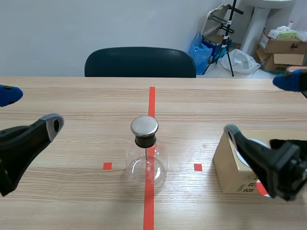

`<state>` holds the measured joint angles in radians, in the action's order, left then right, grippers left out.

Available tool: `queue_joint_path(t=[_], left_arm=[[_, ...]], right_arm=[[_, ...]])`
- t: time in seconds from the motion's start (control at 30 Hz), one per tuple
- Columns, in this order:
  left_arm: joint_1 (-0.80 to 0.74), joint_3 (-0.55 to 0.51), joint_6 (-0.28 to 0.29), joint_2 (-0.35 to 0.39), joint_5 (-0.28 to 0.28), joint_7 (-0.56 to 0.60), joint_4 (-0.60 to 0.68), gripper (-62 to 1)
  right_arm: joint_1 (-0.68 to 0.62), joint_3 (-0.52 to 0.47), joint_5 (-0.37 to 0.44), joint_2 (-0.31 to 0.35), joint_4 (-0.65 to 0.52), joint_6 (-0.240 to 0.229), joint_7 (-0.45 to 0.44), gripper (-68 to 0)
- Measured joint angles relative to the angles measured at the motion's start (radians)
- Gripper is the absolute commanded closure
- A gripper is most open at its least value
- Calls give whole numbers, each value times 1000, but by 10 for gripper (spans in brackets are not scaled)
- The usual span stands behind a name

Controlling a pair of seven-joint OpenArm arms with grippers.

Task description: Do the electroscope experiment

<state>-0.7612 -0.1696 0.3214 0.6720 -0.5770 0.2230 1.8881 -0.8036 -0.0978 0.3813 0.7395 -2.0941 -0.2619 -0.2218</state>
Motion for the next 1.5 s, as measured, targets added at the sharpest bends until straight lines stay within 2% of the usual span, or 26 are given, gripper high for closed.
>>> queue_joint_path(t=[0.07, 0.1, 0.2, 0.27, 0.33, 0.57, 0.67, 0.77, 1.03, 1.13, 1.5], left_arm=[[-30, 11, -6, -27, 32, 48, 0, -623], [-42, 17, -7, -35, 57, 51, 0, -623], [-75, 30, -18, -44, 137, 43, 2, -623], [-96, 32, -44, -56, 141, 43, 8, -623], [-106, 32, -51, -67, 173, 43, 18, -623], [-109, 32, -49, -85, 176, 42, 51, -623], [-108, 32, -49, -87, 176, 42, 51, -623], [-108, 32, -49, -87, 176, 36, 51, -623], [-108, 32, -49, -87, 188, 35, 51, -623], [-108, 32, -49, -87, 214, 32, 51, -623], [-108, 32, -48, -87, 214, 32, 51, -623]], right_arm=[[31, 6, 16, 0, 0, -43, 2, -679], [44, 17, 16, 0, 0, -47, 3, -679], [79, 72, 16, 0, 0, -49, 27, -679], [98, 114, 16, -7, 0, -49, 77, -679], [116, 151, 15, -27, 0, -41, 111, -679], [158, 224, 0, -63, 0, -39, 122, -679], [157, 224, -52, -69, 0, -39, 133, -679], [157, 224, -52, -69, 0, -38, 159, -679], [157, 224, -52, -69, 0, -39, 160, -679], [157, 224, -52, -69, 0, -39, 159, -679], [157, 224, -52, -69, 0, -39, 160, -679]])
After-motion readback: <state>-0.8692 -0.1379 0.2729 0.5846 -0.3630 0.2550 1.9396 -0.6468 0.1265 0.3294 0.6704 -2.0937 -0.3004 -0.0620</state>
